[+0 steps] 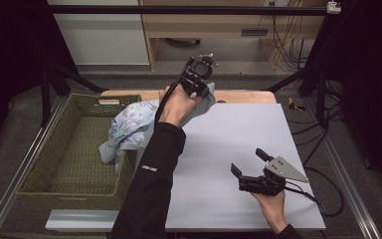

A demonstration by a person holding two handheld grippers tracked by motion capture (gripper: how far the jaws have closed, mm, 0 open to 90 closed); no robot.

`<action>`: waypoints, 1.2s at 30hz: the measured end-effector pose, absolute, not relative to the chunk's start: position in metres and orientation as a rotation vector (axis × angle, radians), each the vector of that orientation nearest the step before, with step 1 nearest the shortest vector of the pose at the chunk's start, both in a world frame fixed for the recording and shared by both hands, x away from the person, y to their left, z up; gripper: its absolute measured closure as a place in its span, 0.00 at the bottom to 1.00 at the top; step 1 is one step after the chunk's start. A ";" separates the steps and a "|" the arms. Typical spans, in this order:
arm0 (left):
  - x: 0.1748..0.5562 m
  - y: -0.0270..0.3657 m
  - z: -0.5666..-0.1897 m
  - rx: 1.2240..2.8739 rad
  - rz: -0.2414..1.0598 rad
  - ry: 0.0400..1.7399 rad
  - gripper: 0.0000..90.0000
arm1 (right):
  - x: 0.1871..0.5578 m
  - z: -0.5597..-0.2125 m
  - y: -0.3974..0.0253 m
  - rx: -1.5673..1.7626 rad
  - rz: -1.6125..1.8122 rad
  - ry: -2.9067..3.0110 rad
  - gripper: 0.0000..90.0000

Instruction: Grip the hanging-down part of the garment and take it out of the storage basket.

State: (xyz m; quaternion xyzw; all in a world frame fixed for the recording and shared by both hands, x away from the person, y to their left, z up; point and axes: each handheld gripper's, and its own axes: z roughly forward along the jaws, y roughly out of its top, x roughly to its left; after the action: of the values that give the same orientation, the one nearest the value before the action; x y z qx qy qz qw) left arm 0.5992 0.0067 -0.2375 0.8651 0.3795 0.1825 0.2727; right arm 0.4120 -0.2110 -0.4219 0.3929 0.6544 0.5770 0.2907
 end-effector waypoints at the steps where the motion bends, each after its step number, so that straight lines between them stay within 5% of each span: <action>1: 0.599 0.007 -0.237 2.332 0.491 1.021 0.93 | 0.412 -0.422 -0.211 1.047 1.540 1.746 0.00; 36: 0.601 0.013 -0.230 2.345 0.477 1.044 0.93 | 0.442 -0.397 -0.175 0.984 1.599 1.784 0.00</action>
State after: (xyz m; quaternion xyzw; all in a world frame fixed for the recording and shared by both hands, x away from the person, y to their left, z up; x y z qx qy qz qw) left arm 0.6012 0.0125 -0.2300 0.8668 0.3858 0.1762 0.2621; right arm 0.4422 -0.1747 -0.3973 0.3655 0.6628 0.5942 0.2723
